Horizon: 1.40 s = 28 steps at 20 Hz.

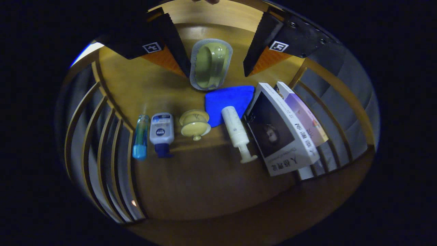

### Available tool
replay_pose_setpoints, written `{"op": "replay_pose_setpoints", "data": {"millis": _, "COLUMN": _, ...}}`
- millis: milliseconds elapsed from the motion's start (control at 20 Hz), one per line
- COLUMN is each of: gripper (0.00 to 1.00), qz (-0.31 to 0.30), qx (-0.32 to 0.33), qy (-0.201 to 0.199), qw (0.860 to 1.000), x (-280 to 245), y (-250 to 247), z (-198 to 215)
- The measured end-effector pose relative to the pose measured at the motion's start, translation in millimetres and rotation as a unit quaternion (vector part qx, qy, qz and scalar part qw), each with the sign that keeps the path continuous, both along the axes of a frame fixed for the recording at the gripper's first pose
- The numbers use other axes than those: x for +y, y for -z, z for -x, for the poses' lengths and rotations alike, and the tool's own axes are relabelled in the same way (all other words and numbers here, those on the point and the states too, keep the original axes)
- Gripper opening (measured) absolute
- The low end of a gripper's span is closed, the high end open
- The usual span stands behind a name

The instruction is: Pull open the drawer, take out the items inside it, and place them on the countertop above the cabinet.

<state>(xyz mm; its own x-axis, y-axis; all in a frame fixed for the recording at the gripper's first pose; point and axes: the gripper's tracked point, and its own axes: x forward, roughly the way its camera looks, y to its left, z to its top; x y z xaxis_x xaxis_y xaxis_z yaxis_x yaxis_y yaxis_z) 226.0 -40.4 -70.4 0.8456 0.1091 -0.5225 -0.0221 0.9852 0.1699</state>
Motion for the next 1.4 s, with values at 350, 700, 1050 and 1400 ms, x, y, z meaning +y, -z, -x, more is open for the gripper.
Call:
{"op": "replay_pose_setpoints", "data": {"millis": 350, "gripper": 0.98, "qz": 0.025, "qx": -0.128, "qy": -0.036, "qw": 0.991, "x": 40, "y": -48, "z": 73}}
{"op": "replay_pose_setpoints", "data": {"millis": 700, "gripper": 0.98, "qz": 0.093, "qx": -0.247, "qy": -0.015, "qw": 0.964, "x": 51, "y": -69, "z": 148}}
{"op": "replay_pose_setpoints", "data": {"millis": 1050, "gripper": 0.98, "qz": 0.102, "qx": -0.29, "qy": 0.04, "qw": 0.951, "x": 47, "y": -39, "z": 221}}
{"op": "replay_pose_setpoints", "data": {"millis": 1400, "gripper": 0.98, "qz": 0.123, "qx": -0.245, "qy": 0.056, "qw": 0.96, "x": 40, "y": 20, "z": 256}}
